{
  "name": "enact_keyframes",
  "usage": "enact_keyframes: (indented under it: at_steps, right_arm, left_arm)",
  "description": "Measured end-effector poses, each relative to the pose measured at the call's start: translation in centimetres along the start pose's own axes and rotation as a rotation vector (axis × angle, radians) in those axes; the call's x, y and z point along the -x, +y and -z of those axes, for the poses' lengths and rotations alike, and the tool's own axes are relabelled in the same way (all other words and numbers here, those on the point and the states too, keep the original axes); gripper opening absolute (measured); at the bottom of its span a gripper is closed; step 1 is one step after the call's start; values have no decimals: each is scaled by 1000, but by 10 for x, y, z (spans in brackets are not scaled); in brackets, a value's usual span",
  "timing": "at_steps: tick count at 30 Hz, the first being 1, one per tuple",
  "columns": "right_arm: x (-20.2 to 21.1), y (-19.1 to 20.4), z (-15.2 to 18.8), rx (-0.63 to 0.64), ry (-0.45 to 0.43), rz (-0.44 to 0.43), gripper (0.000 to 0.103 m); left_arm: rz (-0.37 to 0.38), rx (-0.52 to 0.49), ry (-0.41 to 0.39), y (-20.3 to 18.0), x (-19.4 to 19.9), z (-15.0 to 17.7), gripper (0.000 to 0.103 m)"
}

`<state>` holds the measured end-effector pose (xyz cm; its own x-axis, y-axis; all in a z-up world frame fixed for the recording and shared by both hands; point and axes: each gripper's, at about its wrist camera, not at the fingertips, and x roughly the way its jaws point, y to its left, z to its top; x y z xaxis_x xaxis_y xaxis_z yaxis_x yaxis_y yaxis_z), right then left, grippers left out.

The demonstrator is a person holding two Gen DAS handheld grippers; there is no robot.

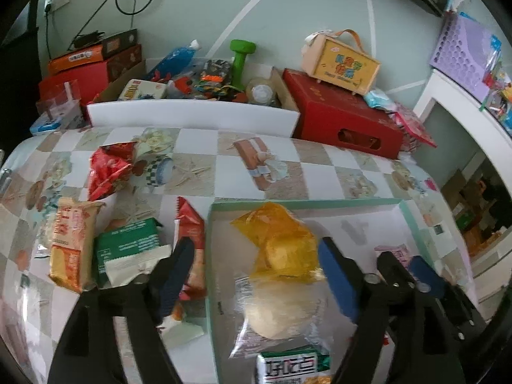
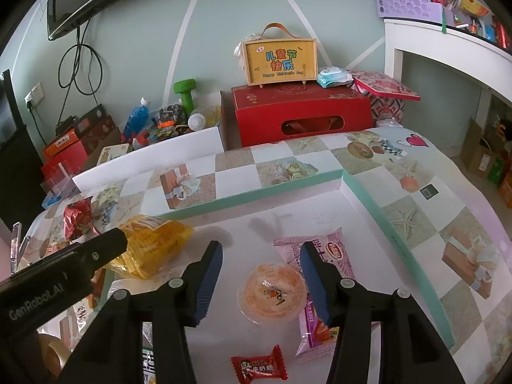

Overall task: Organize snacks
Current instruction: 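Open left gripper over tray while right gripper releases round cake beside it, then move both open grippers back over the snack pile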

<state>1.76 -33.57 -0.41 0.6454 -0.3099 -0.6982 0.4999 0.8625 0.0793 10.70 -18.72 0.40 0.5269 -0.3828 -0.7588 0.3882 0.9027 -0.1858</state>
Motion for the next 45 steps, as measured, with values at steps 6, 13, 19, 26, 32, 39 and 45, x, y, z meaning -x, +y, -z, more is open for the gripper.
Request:
enact_keyframes:
  at_steps: [6,13,19,26,32,39,45]
  right_arm:
    - [-3,-3,1,-1,7,50,100]
    - [-7,-10,1,-36,32,53,103]
    - [-10,-13,3,-47,49,58,103]
    - [-9,-13,2,-38,51,65,103]
    - [-5,-13,1,-40,41,72,103]
    - [6,-12,-4,-70,-9,52,103]
    - [8,2,-4,-44,-14,24,103]
  left_arm:
    - [-119,-20,-38,6,1,0,98]
    - [-133,4,-39,11,0,-1,101]
    - [-144,-19,-42,8,2,-1,101]
    - [-140,-27,-56,5,6,-2,101]
    - [-143,-48,-66,4,15,-3,101]
    - [-177,-37,-64,22,29,-7,101]
    - [-251,28,-51,63,40,-7,101]
